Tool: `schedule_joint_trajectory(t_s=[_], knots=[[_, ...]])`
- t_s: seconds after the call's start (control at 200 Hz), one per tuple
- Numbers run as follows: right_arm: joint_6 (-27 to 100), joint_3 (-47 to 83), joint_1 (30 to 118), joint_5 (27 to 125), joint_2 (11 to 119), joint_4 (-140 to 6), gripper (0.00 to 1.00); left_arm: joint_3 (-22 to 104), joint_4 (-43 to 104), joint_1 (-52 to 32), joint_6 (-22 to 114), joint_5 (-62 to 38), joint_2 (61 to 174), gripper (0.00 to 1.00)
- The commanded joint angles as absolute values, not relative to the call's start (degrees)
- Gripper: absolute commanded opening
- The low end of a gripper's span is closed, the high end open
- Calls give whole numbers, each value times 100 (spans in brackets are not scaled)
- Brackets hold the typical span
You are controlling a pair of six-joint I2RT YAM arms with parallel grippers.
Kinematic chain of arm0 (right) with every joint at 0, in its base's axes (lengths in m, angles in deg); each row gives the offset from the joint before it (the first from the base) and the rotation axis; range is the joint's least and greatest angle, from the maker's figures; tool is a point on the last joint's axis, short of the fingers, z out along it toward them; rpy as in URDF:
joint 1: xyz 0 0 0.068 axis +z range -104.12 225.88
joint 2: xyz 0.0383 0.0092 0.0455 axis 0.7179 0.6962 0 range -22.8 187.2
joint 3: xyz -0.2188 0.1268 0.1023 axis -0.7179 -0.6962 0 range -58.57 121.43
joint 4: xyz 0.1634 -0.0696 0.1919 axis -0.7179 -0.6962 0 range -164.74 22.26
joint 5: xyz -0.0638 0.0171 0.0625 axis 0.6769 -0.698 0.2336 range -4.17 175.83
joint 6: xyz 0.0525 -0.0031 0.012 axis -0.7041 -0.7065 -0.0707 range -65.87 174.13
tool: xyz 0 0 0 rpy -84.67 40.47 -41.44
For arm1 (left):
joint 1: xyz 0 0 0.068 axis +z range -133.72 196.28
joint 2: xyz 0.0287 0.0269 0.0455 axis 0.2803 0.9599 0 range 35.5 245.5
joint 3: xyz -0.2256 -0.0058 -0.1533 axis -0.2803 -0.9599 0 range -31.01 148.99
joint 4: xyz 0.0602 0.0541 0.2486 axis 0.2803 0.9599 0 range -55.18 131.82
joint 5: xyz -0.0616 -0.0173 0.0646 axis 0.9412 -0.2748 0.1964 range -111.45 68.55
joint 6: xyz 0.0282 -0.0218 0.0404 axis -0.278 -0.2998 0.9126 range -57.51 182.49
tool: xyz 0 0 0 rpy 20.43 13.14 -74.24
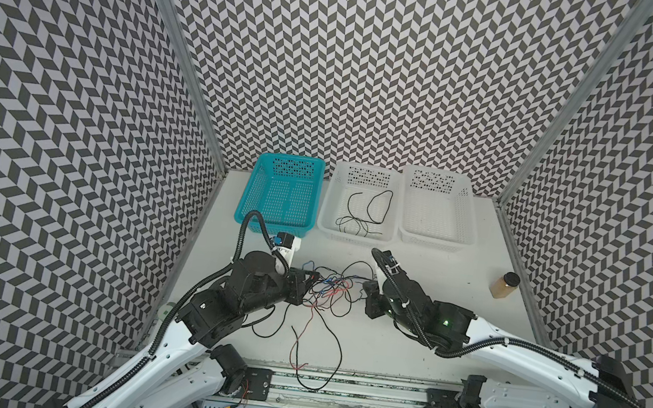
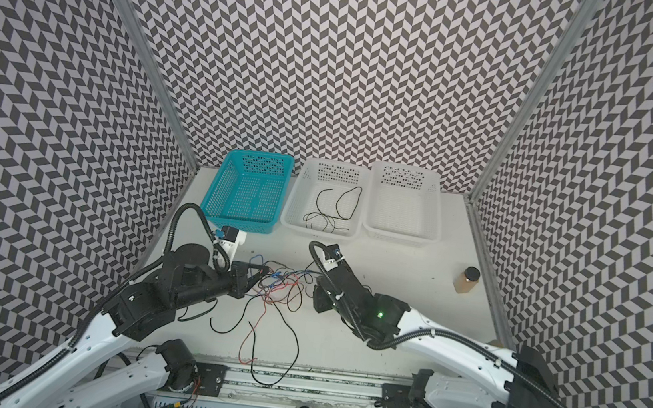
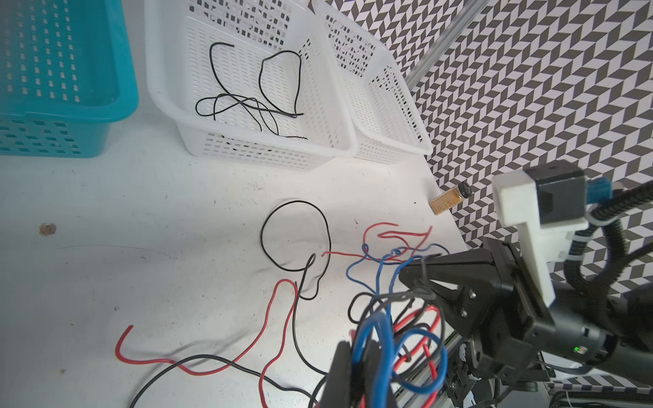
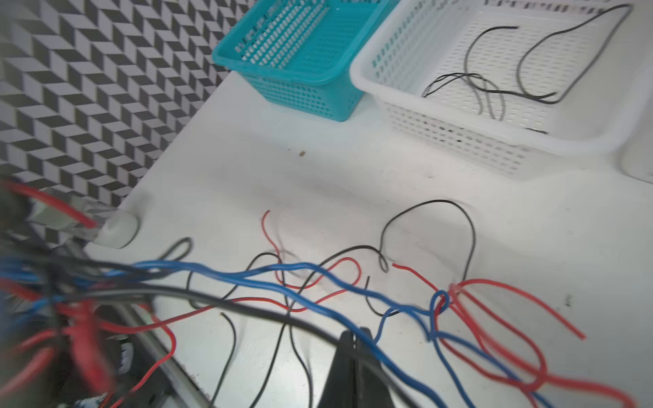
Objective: Untangle the cables
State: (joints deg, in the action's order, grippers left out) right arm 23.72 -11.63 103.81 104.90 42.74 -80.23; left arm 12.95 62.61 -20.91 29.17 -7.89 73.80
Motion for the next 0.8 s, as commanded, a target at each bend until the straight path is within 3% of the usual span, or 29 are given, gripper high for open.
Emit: schedule_joint_trajectory(t_s=[0.0, 0.08, 0.235, 0.335, 0.426, 0.511, 0.796], knots=[[2240, -1413, 10199, 11000, 3805, -8185, 0, 1387, 6244, -2115, 2864, -939, 7294, 0], [2405, -1604, 10083, 10649, 3439, -8029, 0, 1357, 6186, -2111, 2836, -908, 7309, 0], [2463, -1726, 9855, 10872, 2788, -8458, 0, 1441, 6300, -2094, 2866, -998, 7331, 0], [2506, -1880, 9365, 10040, 2467, -8436, 0, 1430, 6279, -2090, 2886, -898, 7351, 0], [2799, -1910, 9229, 9195, 2449, -8154, 23, 1394, 6107, -2090, 2898, -596, 7427, 0], [2979, -1733, 9232, 8926, 2686, -8175, 35, 1411, 6004, -2090, 2911, -374, 7525, 0], [2995, -1660, 8893, 9538, 3263, -8459, 48, 1463, 6145, -2090, 3056, -319, 7478, 0]])
